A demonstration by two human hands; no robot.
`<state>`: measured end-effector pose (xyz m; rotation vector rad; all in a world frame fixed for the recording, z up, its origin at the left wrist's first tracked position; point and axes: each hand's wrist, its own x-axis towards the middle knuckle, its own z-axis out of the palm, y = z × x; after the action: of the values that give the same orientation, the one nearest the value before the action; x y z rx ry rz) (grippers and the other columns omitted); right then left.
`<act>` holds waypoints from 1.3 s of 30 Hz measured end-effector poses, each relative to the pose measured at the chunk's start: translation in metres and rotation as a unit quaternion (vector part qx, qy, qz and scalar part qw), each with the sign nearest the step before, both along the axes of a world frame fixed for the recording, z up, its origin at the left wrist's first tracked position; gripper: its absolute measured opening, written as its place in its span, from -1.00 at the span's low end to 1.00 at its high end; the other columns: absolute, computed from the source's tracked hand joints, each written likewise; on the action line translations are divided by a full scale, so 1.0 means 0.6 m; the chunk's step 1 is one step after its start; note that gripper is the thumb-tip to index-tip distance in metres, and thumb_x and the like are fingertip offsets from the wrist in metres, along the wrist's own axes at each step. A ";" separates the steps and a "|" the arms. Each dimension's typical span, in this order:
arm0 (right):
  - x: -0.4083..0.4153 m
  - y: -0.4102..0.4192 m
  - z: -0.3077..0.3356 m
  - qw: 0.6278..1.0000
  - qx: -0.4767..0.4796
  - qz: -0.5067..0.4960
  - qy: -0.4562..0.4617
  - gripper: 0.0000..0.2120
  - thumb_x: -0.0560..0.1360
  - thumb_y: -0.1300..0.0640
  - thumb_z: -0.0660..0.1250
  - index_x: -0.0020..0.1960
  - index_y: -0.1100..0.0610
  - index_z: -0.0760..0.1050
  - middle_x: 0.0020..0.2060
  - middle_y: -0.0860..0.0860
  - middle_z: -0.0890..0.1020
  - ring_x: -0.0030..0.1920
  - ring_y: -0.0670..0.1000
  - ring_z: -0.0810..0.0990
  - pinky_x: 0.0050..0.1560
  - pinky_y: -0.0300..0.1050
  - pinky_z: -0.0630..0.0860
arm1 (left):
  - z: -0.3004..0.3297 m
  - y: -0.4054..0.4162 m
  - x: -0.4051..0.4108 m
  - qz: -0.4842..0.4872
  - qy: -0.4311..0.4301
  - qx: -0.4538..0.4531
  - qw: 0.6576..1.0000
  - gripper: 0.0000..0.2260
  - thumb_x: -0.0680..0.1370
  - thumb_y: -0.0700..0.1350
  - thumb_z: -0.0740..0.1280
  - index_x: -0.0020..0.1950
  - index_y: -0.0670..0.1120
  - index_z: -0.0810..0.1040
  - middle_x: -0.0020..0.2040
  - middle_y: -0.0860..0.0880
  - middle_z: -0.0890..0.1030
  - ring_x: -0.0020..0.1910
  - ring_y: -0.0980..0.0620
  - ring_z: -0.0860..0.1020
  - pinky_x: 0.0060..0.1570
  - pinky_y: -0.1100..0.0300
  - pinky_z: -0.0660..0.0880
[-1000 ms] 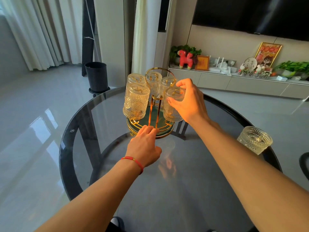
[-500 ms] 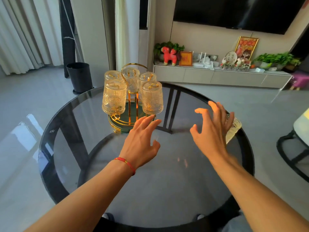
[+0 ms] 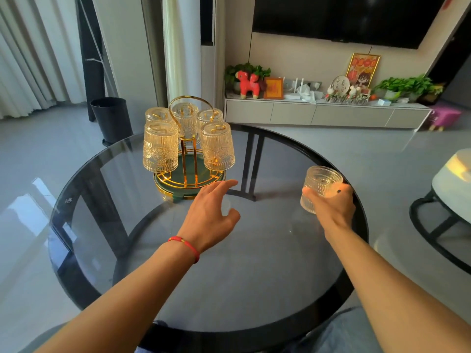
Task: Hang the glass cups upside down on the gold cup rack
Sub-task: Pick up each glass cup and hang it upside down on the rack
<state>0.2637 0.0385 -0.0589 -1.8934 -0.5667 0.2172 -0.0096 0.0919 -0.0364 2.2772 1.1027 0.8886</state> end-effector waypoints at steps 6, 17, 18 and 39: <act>-0.070 -0.003 0.046 0.948 0.029 0.306 -0.082 -0.29 0.17 -0.13 0.65 0.28 -0.07 0.53 0.10 -0.03 0.69 0.08 -0.02 0.68 0.05 0.02 0.65 | 0.022 -0.016 0.018 -0.052 -0.120 -0.173 0.976 -0.34 0.50 0.13 0.45 0.52 0.09 0.25 0.31 0.04 0.46 0.14 0.09 0.58 0.09 0.03 0.61; -0.179 0.017 0.085 0.876 0.073 0.458 0.130 -0.42 0.48 -0.28 0.39 0.40 -0.02 0.48 0.18 -0.02 0.71 0.19 0.01 0.70 0.10 -0.04 0.64 | 0.057 0.012 -0.027 0.004 -0.477 -0.412 0.776 -0.67 0.55 -0.03 0.43 0.26 -0.14 0.55 0.19 -0.17 0.63 0.12 -0.18 0.64 -0.08 -0.08 0.65; -0.190 0.022 0.089 0.879 0.084 0.453 0.122 -0.47 0.52 -0.23 0.37 0.39 0.02 0.49 0.16 -0.01 0.72 0.17 0.04 0.71 0.09 0.00 0.66 | 0.057 0.015 -0.031 -0.007 -0.488 -0.414 0.768 -0.70 0.56 -0.05 0.41 0.25 -0.14 0.56 0.21 -0.18 0.63 0.15 -0.21 0.63 -0.05 -0.10 0.64; -0.327 0.158 0.271 0.857 -0.024 0.342 -0.384 -0.37 0.48 -0.16 0.38 0.50 0.03 0.45 0.33 0.15 0.61 0.32 0.15 0.57 0.23 -0.01 0.50 | -0.040 0.078 -0.075 0.081 0.201 0.040 0.975 -0.49 0.47 0.00 0.40 0.39 -0.09 0.43 0.43 -0.05 0.37 0.41 -0.08 0.28 0.32 -0.03 0.34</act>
<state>0.0675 0.1330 0.1040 -1.7067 -1.7954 -0.0955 -0.0547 0.1389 -0.0607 2.5330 1.4641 0.5459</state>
